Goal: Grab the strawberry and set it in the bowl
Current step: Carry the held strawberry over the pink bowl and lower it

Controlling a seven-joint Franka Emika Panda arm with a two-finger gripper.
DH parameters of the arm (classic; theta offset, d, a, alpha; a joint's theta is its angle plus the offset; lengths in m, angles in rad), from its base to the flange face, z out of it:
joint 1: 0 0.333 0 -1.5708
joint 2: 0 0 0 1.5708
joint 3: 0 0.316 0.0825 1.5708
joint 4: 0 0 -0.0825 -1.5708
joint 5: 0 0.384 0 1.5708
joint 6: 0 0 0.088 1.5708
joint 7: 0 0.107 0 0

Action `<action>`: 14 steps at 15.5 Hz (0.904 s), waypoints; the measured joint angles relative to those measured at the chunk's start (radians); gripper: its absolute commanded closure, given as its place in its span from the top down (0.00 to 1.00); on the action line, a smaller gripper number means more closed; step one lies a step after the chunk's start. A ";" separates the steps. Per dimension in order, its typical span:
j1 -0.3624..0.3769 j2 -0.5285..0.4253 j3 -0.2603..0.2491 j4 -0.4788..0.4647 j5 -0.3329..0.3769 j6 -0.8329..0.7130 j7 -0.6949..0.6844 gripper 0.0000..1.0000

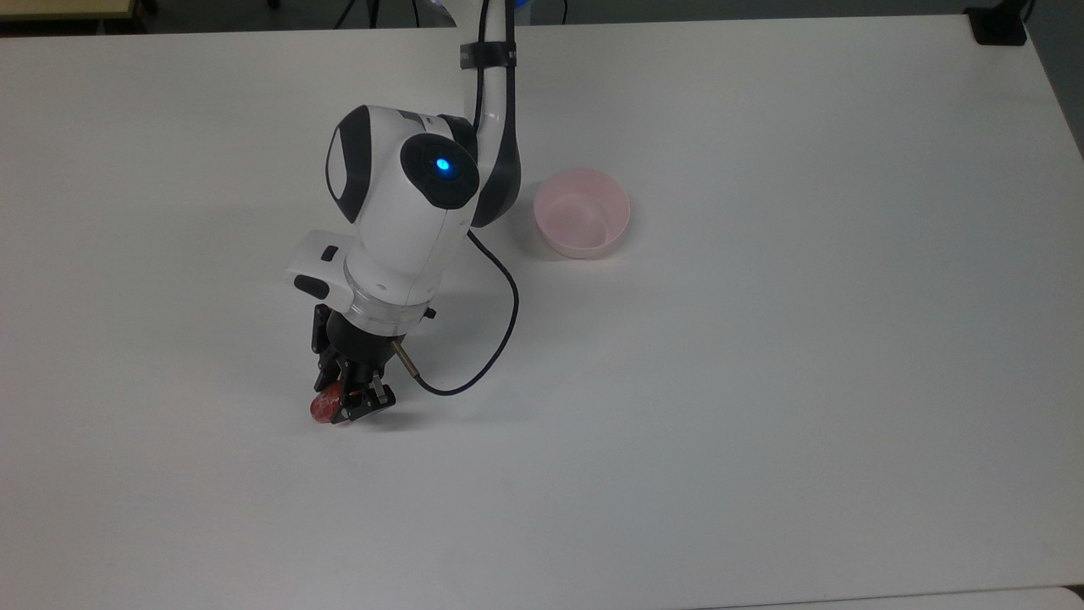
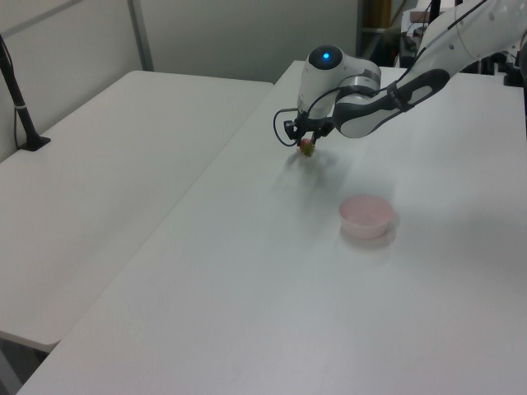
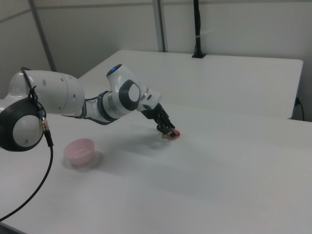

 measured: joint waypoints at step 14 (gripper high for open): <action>0.130 -0.550 0.097 -0.482 0.004 -0.003 -0.110 0.37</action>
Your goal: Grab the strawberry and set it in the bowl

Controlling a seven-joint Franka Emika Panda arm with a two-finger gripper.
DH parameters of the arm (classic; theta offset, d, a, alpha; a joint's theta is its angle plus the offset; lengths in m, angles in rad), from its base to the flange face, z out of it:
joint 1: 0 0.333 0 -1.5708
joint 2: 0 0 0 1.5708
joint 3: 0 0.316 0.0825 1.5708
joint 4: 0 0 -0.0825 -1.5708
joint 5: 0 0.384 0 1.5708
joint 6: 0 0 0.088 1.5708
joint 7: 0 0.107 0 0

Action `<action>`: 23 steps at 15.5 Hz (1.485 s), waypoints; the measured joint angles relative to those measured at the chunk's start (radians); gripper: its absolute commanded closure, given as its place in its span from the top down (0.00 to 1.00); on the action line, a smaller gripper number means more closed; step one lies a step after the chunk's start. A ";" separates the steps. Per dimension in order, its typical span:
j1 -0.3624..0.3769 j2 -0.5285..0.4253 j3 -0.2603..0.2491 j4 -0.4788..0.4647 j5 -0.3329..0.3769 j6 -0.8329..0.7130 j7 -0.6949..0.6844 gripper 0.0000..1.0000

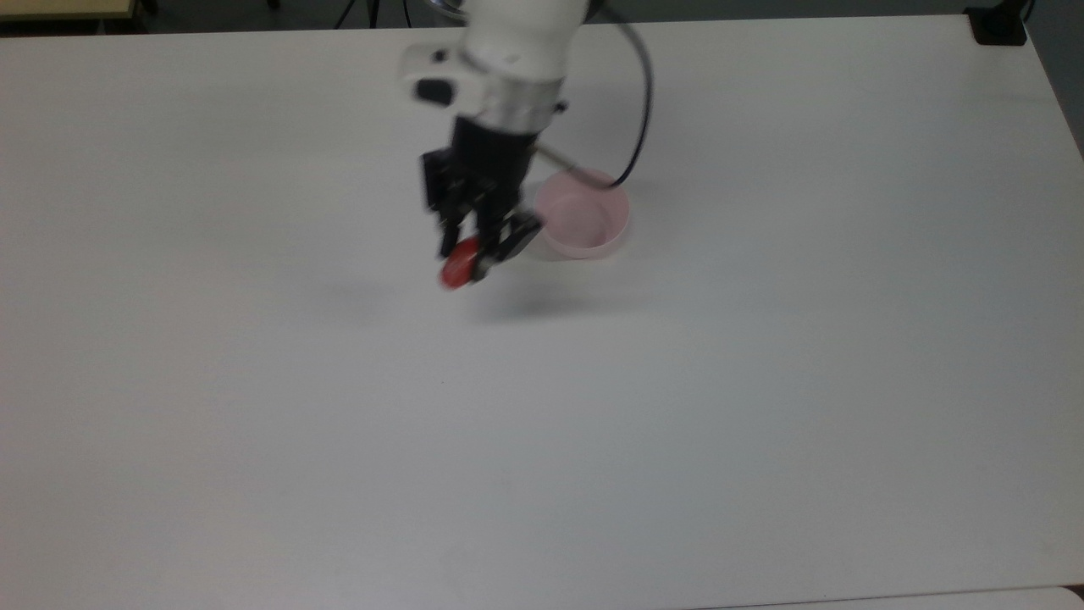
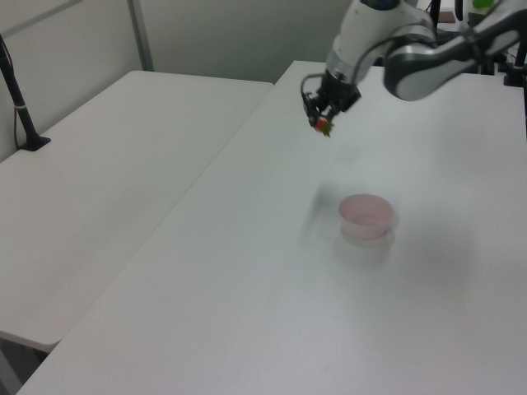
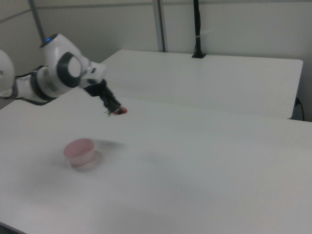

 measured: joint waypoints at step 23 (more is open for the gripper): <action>0.041 -0.135 0.041 -0.070 0.280 -0.330 -0.474 1.00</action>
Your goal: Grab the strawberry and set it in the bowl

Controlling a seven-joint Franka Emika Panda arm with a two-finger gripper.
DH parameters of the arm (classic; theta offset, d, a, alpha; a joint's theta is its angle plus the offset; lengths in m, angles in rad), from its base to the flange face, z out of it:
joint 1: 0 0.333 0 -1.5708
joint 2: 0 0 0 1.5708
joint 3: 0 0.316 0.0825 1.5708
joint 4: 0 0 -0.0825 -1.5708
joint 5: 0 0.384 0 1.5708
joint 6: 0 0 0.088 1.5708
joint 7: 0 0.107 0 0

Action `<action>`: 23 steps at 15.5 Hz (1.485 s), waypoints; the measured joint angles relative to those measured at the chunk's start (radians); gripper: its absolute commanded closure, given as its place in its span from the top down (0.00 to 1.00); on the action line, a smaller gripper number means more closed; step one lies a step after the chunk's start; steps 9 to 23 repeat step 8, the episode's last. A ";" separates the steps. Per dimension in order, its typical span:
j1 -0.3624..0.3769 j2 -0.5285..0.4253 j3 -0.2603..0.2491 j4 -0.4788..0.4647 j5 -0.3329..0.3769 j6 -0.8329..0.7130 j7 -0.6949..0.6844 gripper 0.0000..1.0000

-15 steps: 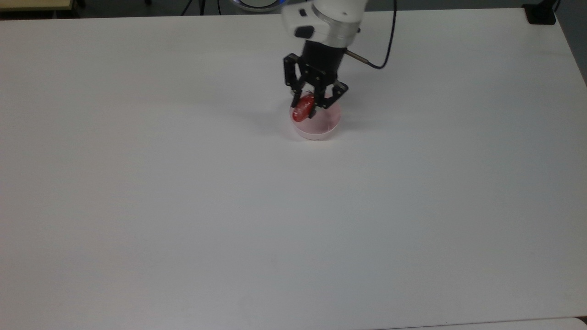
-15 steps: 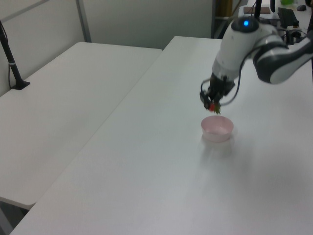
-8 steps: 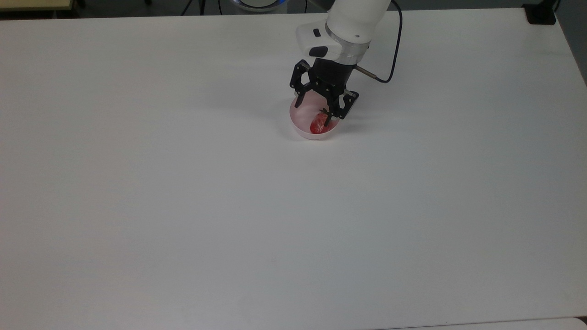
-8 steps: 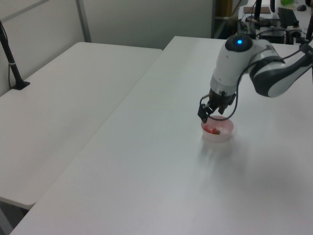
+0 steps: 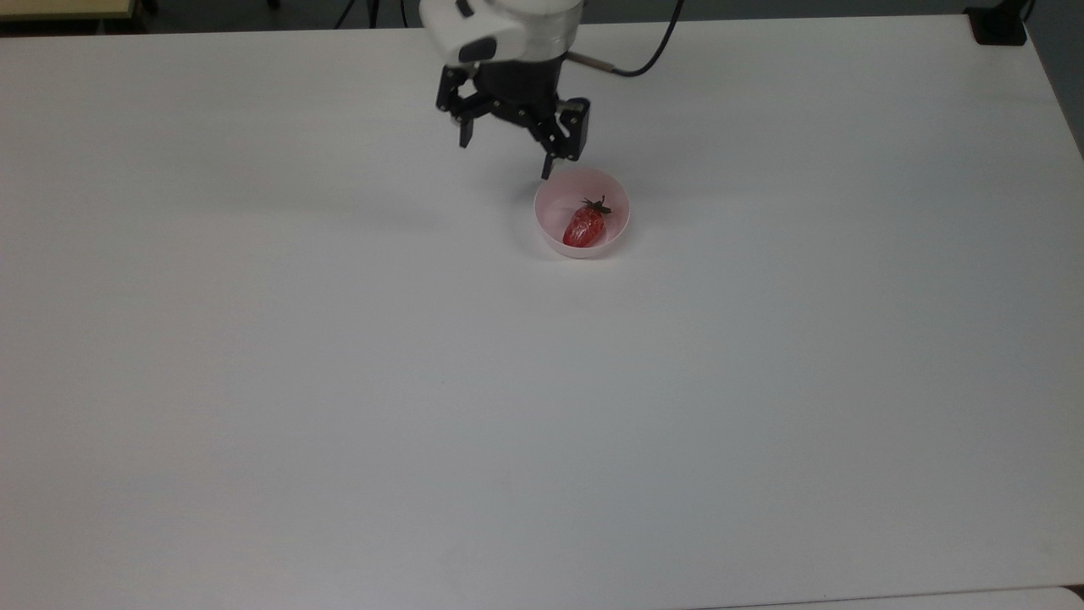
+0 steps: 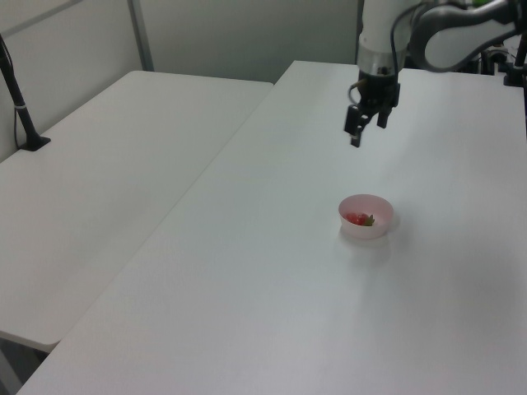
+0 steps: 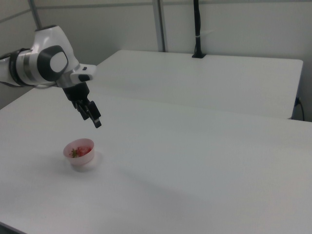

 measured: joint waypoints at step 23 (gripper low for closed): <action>0.000 0.000 0.000 0.000 0.000 0.000 0.000 1.00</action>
